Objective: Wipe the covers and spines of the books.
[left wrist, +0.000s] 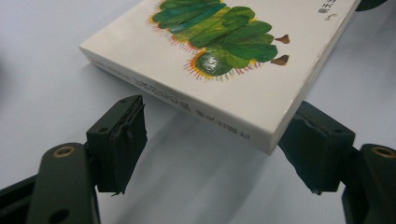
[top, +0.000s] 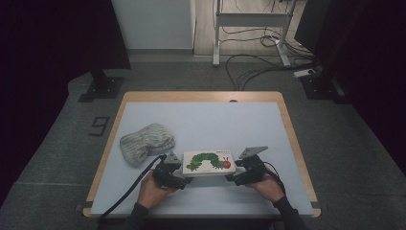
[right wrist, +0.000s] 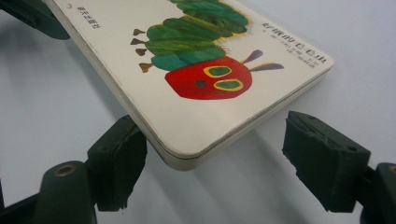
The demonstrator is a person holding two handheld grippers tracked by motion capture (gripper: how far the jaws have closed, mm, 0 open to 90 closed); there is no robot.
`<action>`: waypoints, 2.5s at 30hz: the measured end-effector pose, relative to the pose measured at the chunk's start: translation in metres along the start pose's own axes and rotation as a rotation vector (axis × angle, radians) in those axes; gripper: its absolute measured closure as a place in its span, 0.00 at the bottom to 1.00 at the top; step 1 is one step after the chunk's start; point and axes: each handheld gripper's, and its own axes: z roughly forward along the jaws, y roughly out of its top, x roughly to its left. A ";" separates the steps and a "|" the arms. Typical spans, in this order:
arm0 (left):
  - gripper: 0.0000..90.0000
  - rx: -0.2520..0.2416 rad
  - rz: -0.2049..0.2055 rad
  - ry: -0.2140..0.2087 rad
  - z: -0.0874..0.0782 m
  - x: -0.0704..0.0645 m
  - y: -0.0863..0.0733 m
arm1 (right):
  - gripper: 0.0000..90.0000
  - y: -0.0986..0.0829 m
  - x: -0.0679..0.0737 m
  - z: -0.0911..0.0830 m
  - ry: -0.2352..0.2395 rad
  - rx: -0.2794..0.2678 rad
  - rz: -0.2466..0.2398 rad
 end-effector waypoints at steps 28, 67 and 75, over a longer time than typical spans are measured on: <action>0.37 0.012 0.049 0.007 0.009 0.000 -0.014 | 0.30 -0.015 0.010 0.015 -0.053 -0.003 -0.070; 0.49 -0.025 0.018 0.017 0.018 0.037 -0.003 | 0.34 0.000 -0.003 0.032 -0.125 -0.030 -0.110; 0.46 -0.022 0.020 0.023 0.021 0.044 0.002 | 0.35 0.008 -0.013 0.037 -0.140 -0.031 -0.097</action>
